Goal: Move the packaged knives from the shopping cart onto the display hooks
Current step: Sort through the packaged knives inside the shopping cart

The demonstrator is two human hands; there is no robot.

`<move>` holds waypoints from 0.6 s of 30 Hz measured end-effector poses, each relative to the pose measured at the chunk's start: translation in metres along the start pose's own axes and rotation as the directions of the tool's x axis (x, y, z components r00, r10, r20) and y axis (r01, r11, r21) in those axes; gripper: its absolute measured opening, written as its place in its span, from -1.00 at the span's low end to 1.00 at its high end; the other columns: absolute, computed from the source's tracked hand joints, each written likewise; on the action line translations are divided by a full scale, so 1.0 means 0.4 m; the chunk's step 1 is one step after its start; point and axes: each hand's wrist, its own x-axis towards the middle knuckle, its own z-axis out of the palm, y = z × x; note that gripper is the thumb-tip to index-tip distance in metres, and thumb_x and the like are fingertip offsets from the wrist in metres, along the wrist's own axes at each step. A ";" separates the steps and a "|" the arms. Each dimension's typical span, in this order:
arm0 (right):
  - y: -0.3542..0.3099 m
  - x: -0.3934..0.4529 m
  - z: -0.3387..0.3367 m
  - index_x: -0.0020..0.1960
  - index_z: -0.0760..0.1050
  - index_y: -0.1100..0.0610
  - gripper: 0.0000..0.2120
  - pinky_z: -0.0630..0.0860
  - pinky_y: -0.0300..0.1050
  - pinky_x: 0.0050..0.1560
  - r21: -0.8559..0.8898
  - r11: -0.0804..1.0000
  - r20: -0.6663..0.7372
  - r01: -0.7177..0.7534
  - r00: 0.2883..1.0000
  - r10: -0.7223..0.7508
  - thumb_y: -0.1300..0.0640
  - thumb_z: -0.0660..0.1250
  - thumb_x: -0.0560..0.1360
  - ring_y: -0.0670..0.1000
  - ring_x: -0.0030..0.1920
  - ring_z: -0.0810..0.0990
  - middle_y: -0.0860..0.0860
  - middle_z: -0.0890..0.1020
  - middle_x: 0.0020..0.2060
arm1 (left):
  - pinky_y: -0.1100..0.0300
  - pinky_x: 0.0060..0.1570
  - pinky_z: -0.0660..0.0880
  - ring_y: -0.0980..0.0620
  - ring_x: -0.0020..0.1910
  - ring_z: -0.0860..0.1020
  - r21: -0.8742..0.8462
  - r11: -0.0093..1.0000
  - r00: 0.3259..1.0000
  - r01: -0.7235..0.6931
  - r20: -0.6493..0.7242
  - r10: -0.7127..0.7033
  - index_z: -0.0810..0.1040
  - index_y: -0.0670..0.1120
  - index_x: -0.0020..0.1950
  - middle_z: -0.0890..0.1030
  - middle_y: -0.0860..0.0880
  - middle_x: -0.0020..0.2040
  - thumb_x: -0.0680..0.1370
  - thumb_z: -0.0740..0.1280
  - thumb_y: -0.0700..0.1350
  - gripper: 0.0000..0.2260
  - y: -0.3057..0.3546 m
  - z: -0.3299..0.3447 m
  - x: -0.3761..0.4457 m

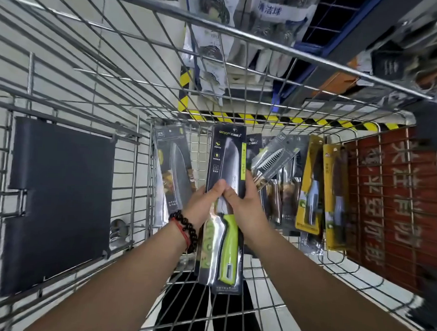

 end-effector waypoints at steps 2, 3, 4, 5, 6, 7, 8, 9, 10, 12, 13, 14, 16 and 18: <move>-0.003 -0.004 0.002 0.58 -0.05 0.02 -0.38 0.19 -0.48 0.17 -0.004 1.000 0.010 -0.019 1.000 0.019 0.03 0.18 0.63 -0.21 0.35 0.22 -0.06 0.17 0.53 | 0.07 0.30 0.38 -0.07 0.44 0.32 -0.035 0.999 0.999 0.006 -0.048 -0.008 0.05 -0.10 0.57 0.22 -0.09 0.54 0.29 0.46 0.35 0.05 -0.009 -0.006 0.006; 0.001 -0.003 -0.002 0.58 -0.04 0.01 -0.43 0.15 -0.47 0.18 0.003 1.000 0.018 -0.028 0.999 0.028 0.00 0.11 0.65 -0.16 0.40 0.19 -0.05 0.16 0.53 | 0.11 0.22 0.41 -0.09 0.40 0.37 -0.047 0.999 0.998 0.011 -0.068 -0.014 0.00 -0.12 0.57 0.23 -0.10 0.53 0.36 0.48 0.24 0.00 -0.012 -0.008 0.002; 0.000 -0.004 -0.005 0.57 0.00 0.00 -0.48 0.12 -0.43 0.21 0.005 0.999 0.025 -0.032 0.999 0.032 -0.02 0.06 0.66 -0.14 0.43 0.18 -0.08 0.18 0.51 | 0.09 0.20 0.43 -0.09 0.32 0.44 -0.046 0.999 0.996 0.012 -0.085 -0.016 0.01 -0.10 0.57 0.25 -0.11 0.52 0.37 0.50 0.19 -0.02 -0.020 -0.016 0.003; 0.000 -0.005 -0.010 0.56 0.06 0.01 -0.51 0.11 -0.40 0.24 0.007 0.999 0.032 -0.034 0.999 0.033 -0.04 0.02 0.66 -0.15 0.42 0.19 -0.13 0.23 0.46 | 0.04 0.22 0.45 -0.06 0.25 0.50 -0.050 0.999 0.997 0.002 -0.071 -0.006 0.07 -0.08 0.56 0.29 -0.09 0.50 0.32 0.52 0.21 -0.01 -0.025 -0.023 -0.001; 0.002 -0.008 -0.016 0.54 0.16 0.01 -0.54 0.12 -0.37 0.28 -0.002 1.000 0.027 -0.030 0.999 0.030 -0.04 0.01 0.66 -0.17 0.39 0.23 -0.16 0.29 0.39 | 0.01 0.21 0.48 -0.03 0.21 0.53 -0.043 0.999 0.998 0.008 -0.067 -0.011 0.14 -0.07 0.55 0.35 -0.07 0.47 0.28 0.54 0.23 -0.02 -0.027 -0.030 -0.004; 0.012 -0.007 -0.027 0.48 0.28 0.02 -0.58 0.18 -0.29 0.35 -0.025 1.000 0.000 -0.014 1.000 0.014 -0.05 0.03 0.66 -0.15 0.36 0.31 -0.16 0.37 0.34 | 0.07 0.15 0.52 -0.01 0.18 0.55 -0.051 0.999 0.997 0.013 -0.071 -0.017 0.23 -0.11 0.50 0.43 -0.04 0.41 0.30 0.53 0.22 -0.09 -0.026 -0.039 -0.005; 0.028 -0.001 -0.042 0.39 0.41 0.04 -0.63 0.30 -0.14 0.38 -0.068 0.998 -0.066 -0.004 0.998 -0.001 -0.03 0.09 0.66 -0.08 0.32 0.43 -0.11 0.48 0.28 | 0.18 0.02 0.55 0.04 0.11 0.58 -0.065 0.998 0.997 0.011 -0.077 -0.016 0.33 -0.14 0.43 0.53 -0.02 0.30 0.36 0.51 0.16 -0.24 -0.018 -0.047 -0.012; 0.050 0.010 -0.062 0.30 0.49 0.06 -0.70 0.42 -0.02 0.32 -0.146 0.989 -0.168 -0.027 0.986 0.002 0.00 0.16 0.64 0.00 0.23 0.54 -0.05 0.58 0.20 | 0.25 -0.12 0.54 0.08 -0.02 0.60 -0.076 0.997 0.996 0.003 -0.092 -0.010 0.41 -0.12 0.35 0.60 0.01 0.18 0.41 0.48 0.12 -0.39 -0.012 -0.054 -0.021; 0.076 0.019 -0.085 0.24 0.52 0.07 -0.75 0.52 0.00 0.19 -0.233 0.969 -0.258 -0.080 0.966 0.017 0.04 0.23 0.61 0.03 0.12 0.60 -0.02 0.63 0.10 | 0.23 -0.18 0.52 0.06 -0.12 0.59 -0.093 0.996 0.994 0.001 -0.106 -0.011 0.44 -0.11 0.33 0.64 0.03 0.09 0.42 0.47 0.10 -0.43 -0.007 -0.058 -0.028; 0.129 0.024 -0.126 0.20 0.50 0.07 -0.76 0.55 -0.11 -0.15 -0.401 0.882 -0.369 -0.247 0.925 0.092 0.08 0.30 0.55 -0.02 -0.13 0.62 -0.01 0.65 -0.03 | 0.12 -0.21 0.48 -0.08 -0.13 0.54 -0.147 0.989 0.993 0.007 -0.119 -0.025 0.37 -0.11 0.39 0.65 0.01 0.05 0.39 0.50 0.10 -0.33 -0.014 -0.069 -0.028; 0.153 0.022 -0.139 0.19 0.49 0.06 -0.75 0.54 -0.13 -0.21 -0.474 0.820 -0.390 -0.321 0.911 0.132 0.04 0.31 0.53 -0.03 -0.18 0.60 -0.01 0.64 -0.05 | 0.10 -0.21 0.48 -0.11 -0.11 0.53 -0.144 0.990 0.992 -0.004 -0.124 -0.014 0.37 -0.09 0.38 0.65 0.00 0.03 0.39 0.50 0.08 -0.36 -0.017 -0.073 -0.028; 0.177 0.021 -0.143 0.18 0.47 0.05 -0.72 0.57 -0.09 -0.17 -0.558 0.744 -0.392 -0.368 0.907 0.155 -0.02 0.32 0.51 0.01 -0.15 0.60 0.01 0.63 -0.01 | 0.09 -0.21 0.48 -0.10 -0.12 0.55 -0.138 0.990 0.991 -0.012 -0.135 -0.007 0.42 -0.07 0.26 0.66 -0.04 0.02 0.38 0.50 0.07 -0.46 -0.021 -0.074 -0.029; 0.212 0.026 -0.129 0.23 0.37 0.08 -0.57 0.54 0.00 -0.04 -0.713 0.579 -0.392 -0.395 0.910 0.137 -0.13 0.31 0.48 0.13 0.07 0.55 0.06 0.51 0.16 | 0.08 -0.16 0.52 -0.07 -0.17 0.61 -0.130 0.992 0.991 -0.006 -0.131 -0.011 0.51 -0.11 0.24 0.66 -0.11 0.09 0.23 0.53 0.14 -0.35 -0.027 -0.069 -0.031; 0.228 0.030 -0.099 0.29 0.29 0.13 -0.50 0.49 0.06 -0.04 -0.762 0.510 -0.424 -0.399 0.903 0.073 -0.12 0.33 0.49 0.19 0.23 0.44 0.12 0.37 0.27 | -0.05 0.07 0.53 -0.12 -0.01 0.63 -0.109 0.994 0.993 -0.007 -0.119 -0.006 0.51 -0.08 0.28 0.65 -0.10 0.14 0.10 0.59 0.25 -0.16 -0.036 -0.059 -0.035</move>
